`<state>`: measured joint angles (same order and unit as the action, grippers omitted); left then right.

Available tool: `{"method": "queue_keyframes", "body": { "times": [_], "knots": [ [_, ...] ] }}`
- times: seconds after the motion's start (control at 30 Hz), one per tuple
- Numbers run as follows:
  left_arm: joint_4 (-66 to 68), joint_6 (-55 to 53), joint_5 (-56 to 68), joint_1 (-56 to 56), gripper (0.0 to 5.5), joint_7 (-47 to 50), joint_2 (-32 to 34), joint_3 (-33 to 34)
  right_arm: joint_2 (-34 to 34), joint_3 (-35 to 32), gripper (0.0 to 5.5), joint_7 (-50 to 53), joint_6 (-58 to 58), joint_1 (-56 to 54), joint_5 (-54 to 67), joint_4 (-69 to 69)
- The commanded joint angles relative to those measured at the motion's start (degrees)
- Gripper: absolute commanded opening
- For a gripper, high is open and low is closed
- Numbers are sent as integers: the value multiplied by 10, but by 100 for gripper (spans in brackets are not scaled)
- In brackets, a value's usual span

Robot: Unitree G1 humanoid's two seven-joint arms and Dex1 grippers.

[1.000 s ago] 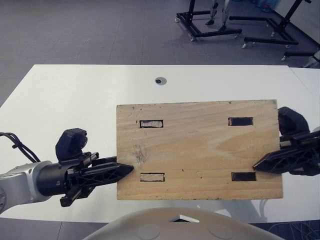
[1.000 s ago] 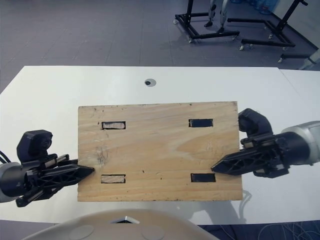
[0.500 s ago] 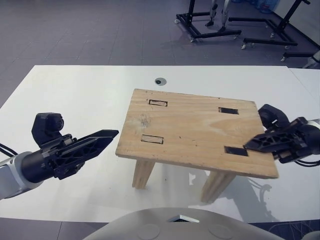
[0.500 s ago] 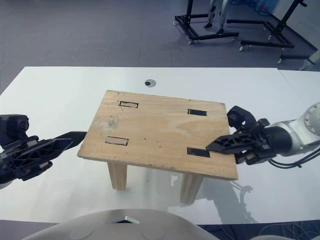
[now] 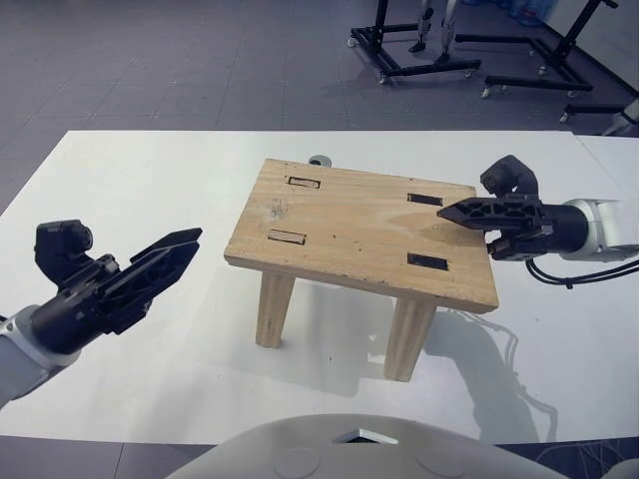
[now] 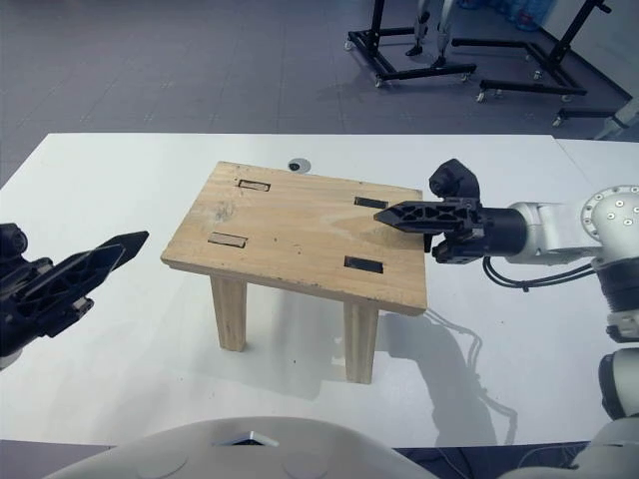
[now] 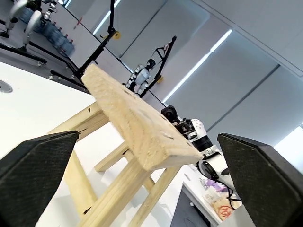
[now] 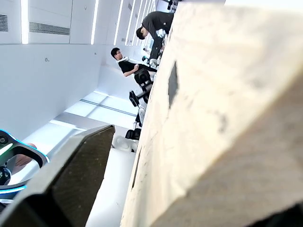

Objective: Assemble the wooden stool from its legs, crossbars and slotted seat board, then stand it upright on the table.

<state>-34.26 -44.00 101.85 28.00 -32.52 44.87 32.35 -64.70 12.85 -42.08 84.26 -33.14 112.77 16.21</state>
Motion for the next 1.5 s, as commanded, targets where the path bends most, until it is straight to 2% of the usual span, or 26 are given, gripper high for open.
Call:
{"method": "queue_keyframes", "body": {
  "times": [0.03,0.2,0.4,0.57,0.7,0.77,0.87,1.0,1.13,1.27,1.43,1.5],
  "knots": [
    [-29,14,-62,26,540,-34,-31,12,-48,-39,349,-47,46,27,2,1],
    [-28,13,-113,41,540,-86,-30,32,-70,-115,349,-51,11,166,2,-78],
    [-22,11,-143,22,540,-104,-27,11,-76,-197,349,-24,-27,324,2,-159],
    [-42,19,-176,36,540,-123,-41,-5,-82,-302,349,-79,-16,407,2,-153],
    [-56,27,-201,45,540,-130,-58,-24,-90,-359,349,-124,-9,424,2,-147],
    [-58,30,-204,51,540,-132,-63,-24,-91,-410,349,-143,25,490,2,-190],
    [-61,30,-203,57,540,-133,-65,-30,-49,-479,349,-130,64,606,-6,-288],
    [-59,23,-212,39,540,-134,-57,-60,17,-456,349,-101,10,641,-59,-367],
    [-54,20,-209,21,540,-130,-49,-71,42,-465,349,-122,10,688,-83,-407],
    [-60,18,-206,17,540,-119,-50,-82,57,-461,349,-131,-6,732,-76,-452],
    [-68,20,-200,27,540,-109,-52,-79,51,-523,349,-180,16,779,-106,-416],
    [-74,24,-199,33,540,-104,-56,-78,43,-499,349,-188,14,762,-110,-414]
  ]
}}
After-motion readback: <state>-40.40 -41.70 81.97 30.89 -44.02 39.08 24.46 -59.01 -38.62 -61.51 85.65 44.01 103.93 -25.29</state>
